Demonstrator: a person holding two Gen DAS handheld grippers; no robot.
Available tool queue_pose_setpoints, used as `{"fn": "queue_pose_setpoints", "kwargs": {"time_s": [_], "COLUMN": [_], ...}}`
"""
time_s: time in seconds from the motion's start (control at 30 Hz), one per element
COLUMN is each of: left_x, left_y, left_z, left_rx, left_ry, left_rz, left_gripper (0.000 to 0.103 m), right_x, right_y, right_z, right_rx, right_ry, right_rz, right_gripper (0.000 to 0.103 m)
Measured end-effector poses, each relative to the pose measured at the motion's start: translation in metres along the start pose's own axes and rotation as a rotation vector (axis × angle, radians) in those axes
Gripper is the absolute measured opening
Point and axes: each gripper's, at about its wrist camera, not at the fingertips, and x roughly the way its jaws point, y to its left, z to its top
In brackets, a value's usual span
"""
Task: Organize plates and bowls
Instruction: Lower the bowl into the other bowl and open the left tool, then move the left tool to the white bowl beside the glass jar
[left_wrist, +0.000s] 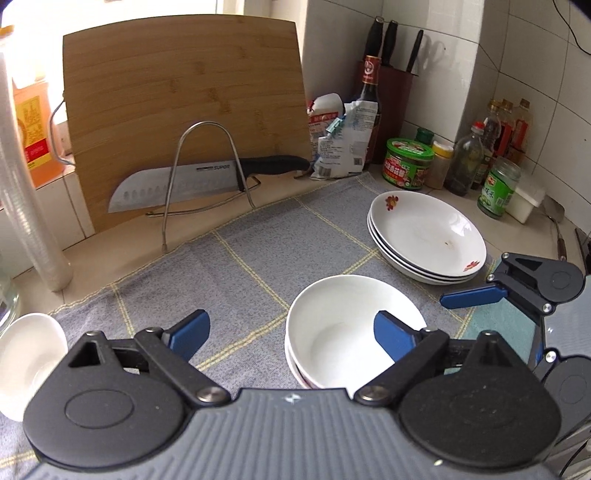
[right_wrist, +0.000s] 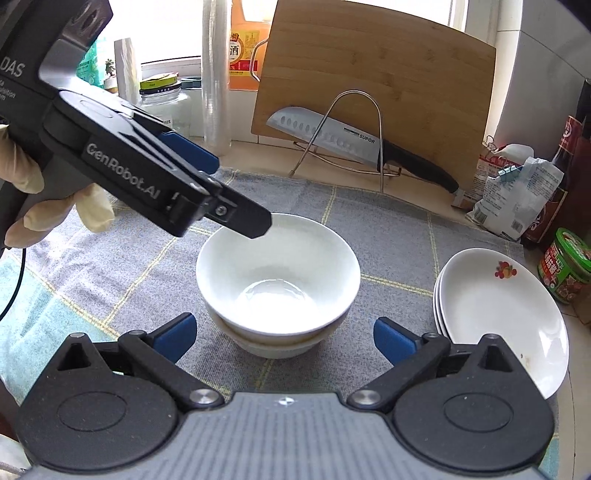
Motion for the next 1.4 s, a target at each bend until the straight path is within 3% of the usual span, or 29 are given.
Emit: {"fn": "queue_pose_setpoints", "kwargs": {"time_s": [0.4, 0.7, 1.0, 1.4], "left_x": [-0.048, -0.067, -0.097, -0.113], "left_y": [0.009, 0.074, 0.151, 0.208], "left_z": [-0.053, -0.089, -0.126, -0.122], "left_rx": [-0.273, -0.346, -0.287, -0.217], "left_ry": [-0.012, 0.008, 0.043, 0.007], "left_rz": [0.236, 0.371, 0.371, 0.319], "left_gripper": [0.099, 0.099, 0.098, 0.098], "right_x": [-0.021, -0.014, 0.054, 0.150], "right_y": [-0.009, 0.047, 0.131, 0.190], "right_z": [0.014, 0.046, 0.072, 0.094], "right_rx": [-0.058, -0.148, -0.126, -0.108], "right_ry": [-0.103, -0.127, -0.024, 0.101], "right_rz": [0.138, 0.137, 0.139, 0.116], "right_gripper": [0.103, 0.103, 0.103, 0.103]}}
